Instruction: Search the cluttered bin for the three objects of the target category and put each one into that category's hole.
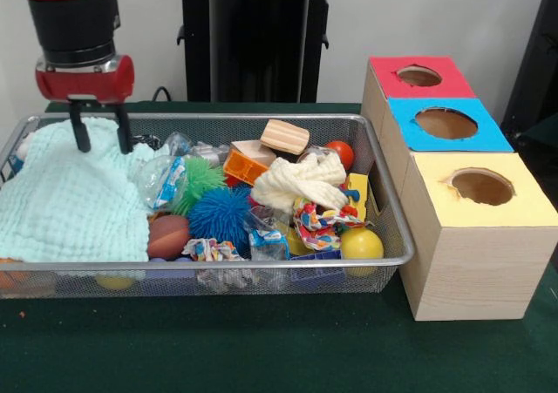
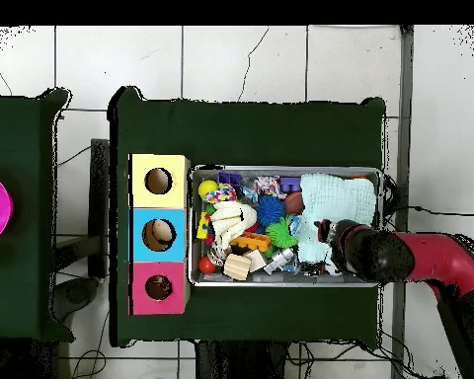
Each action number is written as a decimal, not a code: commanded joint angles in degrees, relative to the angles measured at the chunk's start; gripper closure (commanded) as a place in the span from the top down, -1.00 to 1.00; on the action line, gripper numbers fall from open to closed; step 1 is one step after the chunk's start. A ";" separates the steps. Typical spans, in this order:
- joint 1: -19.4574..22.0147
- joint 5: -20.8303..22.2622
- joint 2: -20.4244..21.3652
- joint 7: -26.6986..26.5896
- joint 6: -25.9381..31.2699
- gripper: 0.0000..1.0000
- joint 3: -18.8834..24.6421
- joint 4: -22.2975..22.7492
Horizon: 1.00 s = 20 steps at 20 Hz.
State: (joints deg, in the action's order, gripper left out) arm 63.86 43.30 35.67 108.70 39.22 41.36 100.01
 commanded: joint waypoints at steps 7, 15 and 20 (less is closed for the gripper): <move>-0.21 4.05 -8.58 -24.89 6.29 1.00 0.46 -10.27; -4.34 8.47 -11.93 -20.09 2.14 1.00 -5.01 -11.71; -5.23 9.88 -13.52 -16.44 -1.52 1.00 -6.26 -11.82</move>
State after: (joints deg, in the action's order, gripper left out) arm 59.92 47.06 27.69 100.87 39.36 40.07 90.26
